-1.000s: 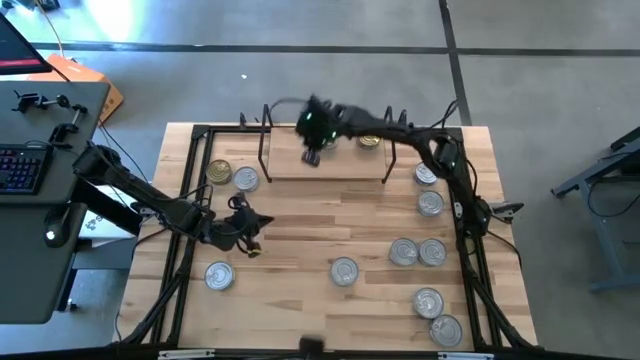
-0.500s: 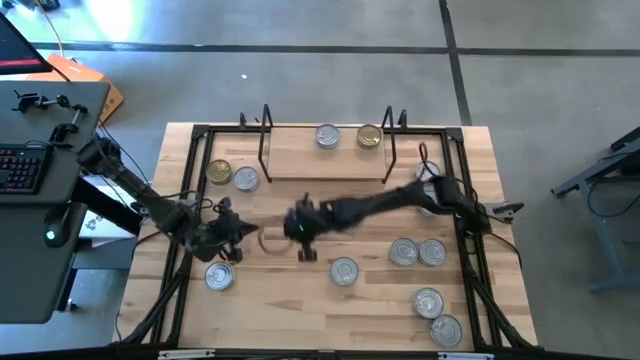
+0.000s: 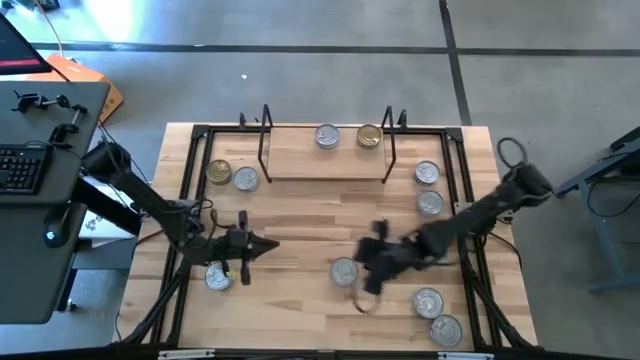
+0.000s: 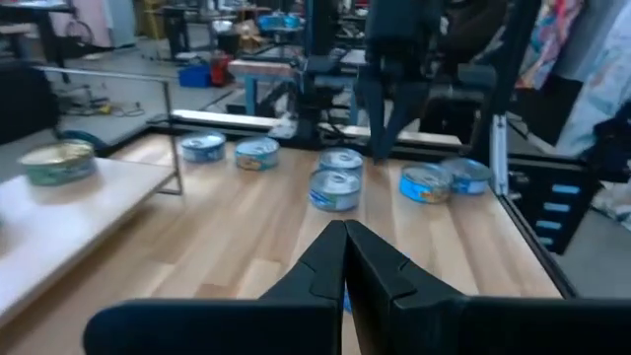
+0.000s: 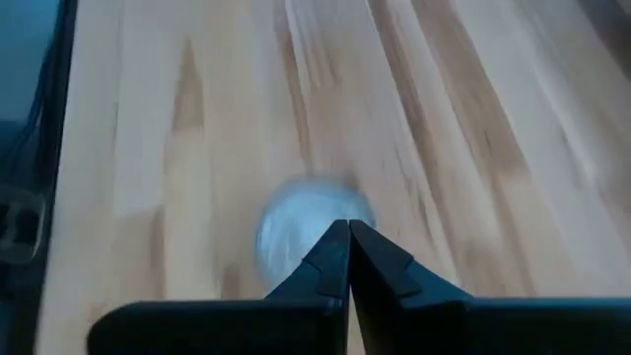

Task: Stack canned seafood by type on shelf
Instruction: Put the blue tuna can on the shelf

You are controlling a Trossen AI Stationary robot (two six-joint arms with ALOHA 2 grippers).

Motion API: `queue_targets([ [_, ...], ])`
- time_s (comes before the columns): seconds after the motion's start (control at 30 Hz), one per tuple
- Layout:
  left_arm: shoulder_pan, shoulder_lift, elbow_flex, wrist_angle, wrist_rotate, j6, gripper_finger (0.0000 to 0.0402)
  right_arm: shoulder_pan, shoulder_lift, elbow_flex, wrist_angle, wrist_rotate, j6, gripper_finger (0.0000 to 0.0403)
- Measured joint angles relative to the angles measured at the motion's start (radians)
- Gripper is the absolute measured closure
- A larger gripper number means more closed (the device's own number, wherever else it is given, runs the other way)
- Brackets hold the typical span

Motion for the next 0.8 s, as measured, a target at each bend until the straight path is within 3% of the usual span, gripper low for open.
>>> queue_targets([
  [0.2, 0.074, 0.132, 0.006, 0.087, 0.082, -0.034, 0.0401, 0.152, -0.060, -0.032, -0.204, -0.031, 0.297, 0.0403],
  [0.33, 0.132, 0.243, 0.075, 0.093, 0.203, -0.022, 0.0401, 0.209, -0.010, -0.033, -0.213, -0.049, 0.331, 0.0403],
  [0.63, 0.245, 0.545, 0.359, 0.011, 0.406, 0.134, 0.0401, 0.212, 0.165, -0.033, -0.166, -0.004, 0.380, 0.0403],
  [0.8, 0.283, 0.630, 0.485, -0.117, 0.583, 0.274, 0.0361, 0.212, 0.244, -0.033, -0.136, -0.022, 0.415, 0.0403],
])
